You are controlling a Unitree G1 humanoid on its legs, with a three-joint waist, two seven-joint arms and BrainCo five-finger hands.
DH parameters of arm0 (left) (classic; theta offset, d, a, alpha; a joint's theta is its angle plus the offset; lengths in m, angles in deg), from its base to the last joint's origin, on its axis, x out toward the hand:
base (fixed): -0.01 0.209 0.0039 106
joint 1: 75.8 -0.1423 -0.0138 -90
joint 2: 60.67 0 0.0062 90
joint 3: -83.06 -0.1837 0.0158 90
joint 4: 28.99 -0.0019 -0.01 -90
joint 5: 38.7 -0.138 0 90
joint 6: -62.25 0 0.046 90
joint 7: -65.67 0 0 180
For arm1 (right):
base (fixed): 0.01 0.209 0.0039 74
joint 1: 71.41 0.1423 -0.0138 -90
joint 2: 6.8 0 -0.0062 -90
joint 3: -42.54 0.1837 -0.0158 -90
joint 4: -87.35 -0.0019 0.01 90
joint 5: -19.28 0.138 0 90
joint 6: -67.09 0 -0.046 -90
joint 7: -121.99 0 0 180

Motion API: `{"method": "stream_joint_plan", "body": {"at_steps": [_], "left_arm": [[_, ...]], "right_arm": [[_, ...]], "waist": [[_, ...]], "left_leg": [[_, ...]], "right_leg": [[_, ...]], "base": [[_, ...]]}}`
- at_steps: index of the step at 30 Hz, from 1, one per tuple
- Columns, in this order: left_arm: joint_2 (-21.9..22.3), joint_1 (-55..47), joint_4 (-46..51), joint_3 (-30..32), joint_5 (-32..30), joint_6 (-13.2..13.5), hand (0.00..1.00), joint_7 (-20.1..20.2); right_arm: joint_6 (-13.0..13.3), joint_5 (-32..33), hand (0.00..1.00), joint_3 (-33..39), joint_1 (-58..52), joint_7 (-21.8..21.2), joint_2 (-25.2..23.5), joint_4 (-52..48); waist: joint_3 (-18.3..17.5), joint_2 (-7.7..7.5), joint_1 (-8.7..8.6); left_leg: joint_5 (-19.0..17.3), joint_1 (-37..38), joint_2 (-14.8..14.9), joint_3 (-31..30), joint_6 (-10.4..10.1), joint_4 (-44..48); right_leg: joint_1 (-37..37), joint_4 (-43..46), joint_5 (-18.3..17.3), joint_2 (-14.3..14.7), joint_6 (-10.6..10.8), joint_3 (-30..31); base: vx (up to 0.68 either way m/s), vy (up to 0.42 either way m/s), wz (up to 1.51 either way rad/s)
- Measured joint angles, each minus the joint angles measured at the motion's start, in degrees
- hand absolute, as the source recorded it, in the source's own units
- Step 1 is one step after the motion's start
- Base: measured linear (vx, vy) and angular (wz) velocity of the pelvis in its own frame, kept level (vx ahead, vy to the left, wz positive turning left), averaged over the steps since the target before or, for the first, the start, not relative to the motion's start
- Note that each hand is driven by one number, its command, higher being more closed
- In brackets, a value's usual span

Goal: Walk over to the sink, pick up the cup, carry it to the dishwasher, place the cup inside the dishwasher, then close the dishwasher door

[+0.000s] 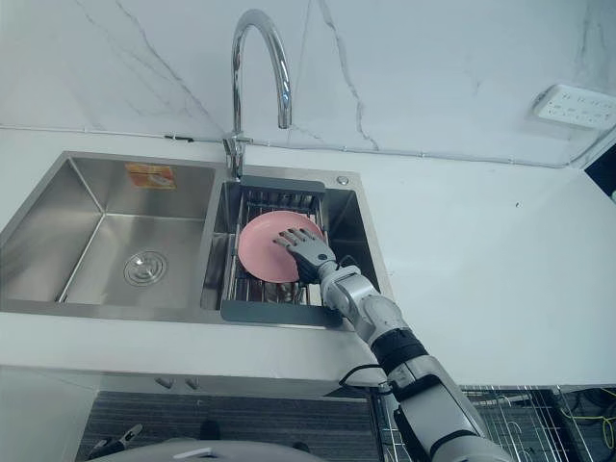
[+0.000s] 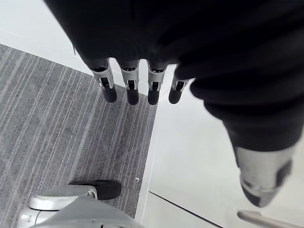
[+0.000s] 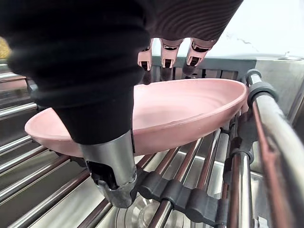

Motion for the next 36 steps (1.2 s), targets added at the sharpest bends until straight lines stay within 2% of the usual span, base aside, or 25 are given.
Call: {"method": "stream_joint_plan", "body": {"at_steps": [4, 5, 11, 16, 20, 23, 29, 36], "left_arm": [[-0.52, 0.06, 0.31, -0.02, 0.01, 0.00, 0.00, 0.34], [-0.57, 0.05, 0.42, -0.02, 0.01, 0.00, 0.00, 0.36], [-0.55, 0.10, 0.65, -0.20, 0.07, -0.01, 0.00, 0.39], [-0.55, 0.17, 0.65, -0.72, 0.09, -0.02, 0.00, 0.33], [-0.55, 0.18, 0.64, -1.25, 0.11, -0.02, 0.00, 0.22], [-0.55, 0.23, 0.65, -1.24, 0.12, 0.00, 0.00, 0.07], [-0.54, 0.22, 0.77, -1.07, 0.21, 0.58, 0.00, -0.27], [-0.37, -0.09, 0.78, -0.03, 0.43, 1.65, 0.00, -1.02]], "right_arm": [[0.07, 0.09, 0.00, -0.03, 0.16, -0.73, 0.00, 0.37], [0.08, 0.09, 1.00, -0.02, 0.39, -0.71, 0.00, 0.96], [-0.09, -0.09, 1.00, -0.38, 0.68, 0.24, -0.05, 1.95], [-0.15, -1.77, 1.00, -0.49, 0.67, 3.89, -0.31, 2.54], [-1.33, -3.84, 1.00, -0.53, 0.50, 7.31, -0.68, 2.75], [-1.84, -4.61, 1.00, -0.52, 0.16, 8.18, -0.71, 2.22], [-3.84, -4.51, 1.00, -0.10, -1.73, 9.78, -1.33, -1.25], [-3.79, -3.71, 1.00, 1.15, -5.46, 11.19, -1.35, -8.42]], "waist": [[0.12, -0.22, 0.26], [0.12, -0.22, 0.35], [0.17, -0.31, 0.44], [0.25, -0.46, 0.40], [0.23, -0.58, 0.42], [0.22, -0.63, 0.44], [0.24, -0.61, 0.23], [0.76, 0.16, -0.76]], "left_leg": [[-0.01, 0.00, 0.00, 0.01, -0.02, 0.00], [-0.02, 0.00, 0.00, 0.02, -0.02, 0.00], [-0.09, 0.33, 0.03, 0.20, -0.13, 0.00], [-0.11, 0.64, 0.09, 0.43, -0.16, -0.01], [-0.43, 0.81, 0.17, 0.77, -0.63, -0.02], [-0.46, 0.87, 0.19, 1.01, -0.65, -0.02], [-0.46, 1.16, 0.36, 1.80, -0.64, 0.00], [-0.49, 1.71, 0.57, 2.19, -0.69, 0.03]], "right_leg": [[0.01, 0.00, -0.08, -0.01, 0.01, -0.02], [0.01, 0.00, -0.09, -0.01, 0.02, -0.02], [0.38, 0.00, -0.14, 0.01, 0.02, 0.00], [0.61, 0.02, -0.18, 0.03, 0.02, 0.20], [0.60, 0.22, -0.22, 0.03, -0.02, 0.49], [0.59, 0.23, -0.21, 0.03, -0.02, 0.92], [0.41, 0.20, -0.20, 0.12, -0.03, 1.87], [0.37, 0.40, -0.16, 0.31, -0.06, 2.87]], "base": [[0.00, 0.000, 0.00], [0.00, 0.000, 0.00], [0.00, 0.000, 0.00], [-0.02, -0.004, -0.02], [0.00, 0.000, -0.03], [0.00, 0.000, -0.01], [-0.01, -0.014, -0.07], [-0.02, -0.012, -0.05]]}}
